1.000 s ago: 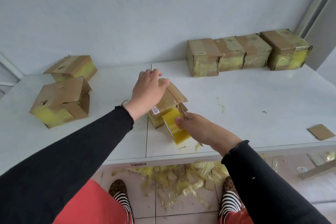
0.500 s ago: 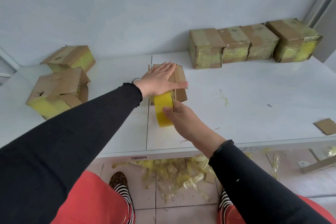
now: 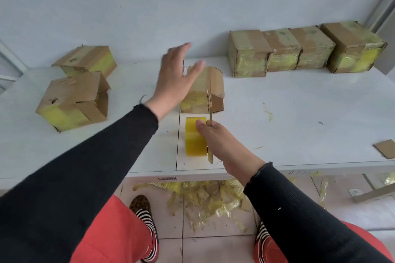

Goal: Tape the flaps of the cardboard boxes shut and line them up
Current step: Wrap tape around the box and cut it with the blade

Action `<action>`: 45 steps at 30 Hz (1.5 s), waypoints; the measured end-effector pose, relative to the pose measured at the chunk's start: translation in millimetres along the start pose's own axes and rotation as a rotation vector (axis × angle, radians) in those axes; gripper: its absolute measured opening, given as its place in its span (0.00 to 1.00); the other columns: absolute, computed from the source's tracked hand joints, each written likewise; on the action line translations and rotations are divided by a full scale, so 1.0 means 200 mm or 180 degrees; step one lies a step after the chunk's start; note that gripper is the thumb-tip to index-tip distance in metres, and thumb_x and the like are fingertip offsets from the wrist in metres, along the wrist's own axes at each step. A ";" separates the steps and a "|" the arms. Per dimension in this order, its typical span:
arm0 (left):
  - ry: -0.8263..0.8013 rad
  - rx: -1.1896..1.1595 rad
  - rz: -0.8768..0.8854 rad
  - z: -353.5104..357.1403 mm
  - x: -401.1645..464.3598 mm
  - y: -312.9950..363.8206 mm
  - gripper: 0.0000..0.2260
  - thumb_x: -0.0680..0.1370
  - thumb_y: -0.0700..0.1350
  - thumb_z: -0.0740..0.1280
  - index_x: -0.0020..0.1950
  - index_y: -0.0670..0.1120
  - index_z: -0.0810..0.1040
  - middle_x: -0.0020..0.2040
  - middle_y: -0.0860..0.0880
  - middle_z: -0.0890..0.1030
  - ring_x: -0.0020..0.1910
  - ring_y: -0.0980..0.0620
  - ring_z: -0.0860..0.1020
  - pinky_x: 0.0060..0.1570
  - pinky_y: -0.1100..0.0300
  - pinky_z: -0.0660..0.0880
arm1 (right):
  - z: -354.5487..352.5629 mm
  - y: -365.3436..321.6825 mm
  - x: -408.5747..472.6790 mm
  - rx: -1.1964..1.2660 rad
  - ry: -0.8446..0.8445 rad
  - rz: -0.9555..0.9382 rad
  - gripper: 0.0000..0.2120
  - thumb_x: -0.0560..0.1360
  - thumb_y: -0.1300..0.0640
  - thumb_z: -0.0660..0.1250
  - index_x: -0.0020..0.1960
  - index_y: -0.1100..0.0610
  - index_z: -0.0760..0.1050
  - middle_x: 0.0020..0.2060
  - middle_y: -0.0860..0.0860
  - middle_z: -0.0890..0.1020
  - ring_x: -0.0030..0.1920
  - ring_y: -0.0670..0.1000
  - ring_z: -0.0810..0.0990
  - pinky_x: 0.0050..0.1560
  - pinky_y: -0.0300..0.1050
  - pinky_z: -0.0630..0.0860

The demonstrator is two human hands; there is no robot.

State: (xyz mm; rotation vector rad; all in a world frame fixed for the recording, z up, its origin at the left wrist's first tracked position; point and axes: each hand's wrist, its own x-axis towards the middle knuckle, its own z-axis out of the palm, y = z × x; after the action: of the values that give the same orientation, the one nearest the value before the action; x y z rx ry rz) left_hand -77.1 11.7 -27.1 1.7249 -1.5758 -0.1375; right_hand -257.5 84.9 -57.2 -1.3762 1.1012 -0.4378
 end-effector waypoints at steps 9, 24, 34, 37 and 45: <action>-0.1361 -0.1369 -0.2153 -0.01 -0.50 -0.02 0.21 0.78 0.68 0.65 0.55 0.51 0.81 0.43 0.51 0.87 0.39 0.52 0.86 0.41 0.55 0.82 | -0.19 -0.02 0.12 -0.1365 0.0643 -0.0285 0.17 0.84 0.40 0.54 0.49 0.52 0.70 0.41 0.50 0.84 0.40 0.54 0.83 0.41 0.47 0.73; -0.0972 -0.2975 -0.2585 0.02 -0.55 0.02 0.05 0.82 0.47 0.69 0.49 0.47 0.78 0.37 0.51 0.83 0.31 0.53 0.82 0.28 0.61 0.77 | -0.24 -0.07 0.26 -0.2705 0.0721 -0.1044 0.15 0.82 0.44 0.58 0.47 0.54 0.69 0.39 0.49 0.79 0.41 0.54 0.76 0.36 0.47 0.67; -0.0747 -0.2868 -0.2459 0.03 -0.52 0.01 0.06 0.82 0.46 0.69 0.45 0.48 0.77 0.35 0.52 0.82 0.32 0.54 0.81 0.29 0.61 0.77 | -0.19 -0.05 0.33 -0.3286 0.0915 -0.1035 0.15 0.83 0.43 0.58 0.45 0.53 0.69 0.37 0.46 0.77 0.38 0.54 0.75 0.34 0.45 0.62; -0.0769 -0.2842 -0.2546 0.03 -0.50 0.01 0.06 0.82 0.46 0.69 0.45 0.48 0.77 0.35 0.51 0.81 0.32 0.54 0.80 0.30 0.62 0.77 | -0.19 -0.04 0.35 -0.3276 0.0963 -0.0894 0.15 0.82 0.43 0.58 0.44 0.52 0.68 0.37 0.46 0.76 0.40 0.55 0.75 0.37 0.46 0.64; -0.0797 -0.2683 -0.2593 0.00 -0.50 0.02 0.05 0.80 0.47 0.71 0.51 0.47 0.79 0.43 0.46 0.80 0.35 0.53 0.78 0.37 0.59 0.73 | -0.33 -0.06 0.33 -0.2763 0.1153 -0.0819 0.14 0.77 0.41 0.60 0.42 0.50 0.69 0.34 0.46 0.76 0.36 0.52 0.75 0.33 0.45 0.62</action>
State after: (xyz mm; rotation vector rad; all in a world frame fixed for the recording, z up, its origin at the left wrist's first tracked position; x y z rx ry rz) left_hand -102.9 101.4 -65.5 1.5424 -0.6688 -1.2591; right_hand -275.9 -8.2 -58.1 -2.2801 1.5047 -0.4182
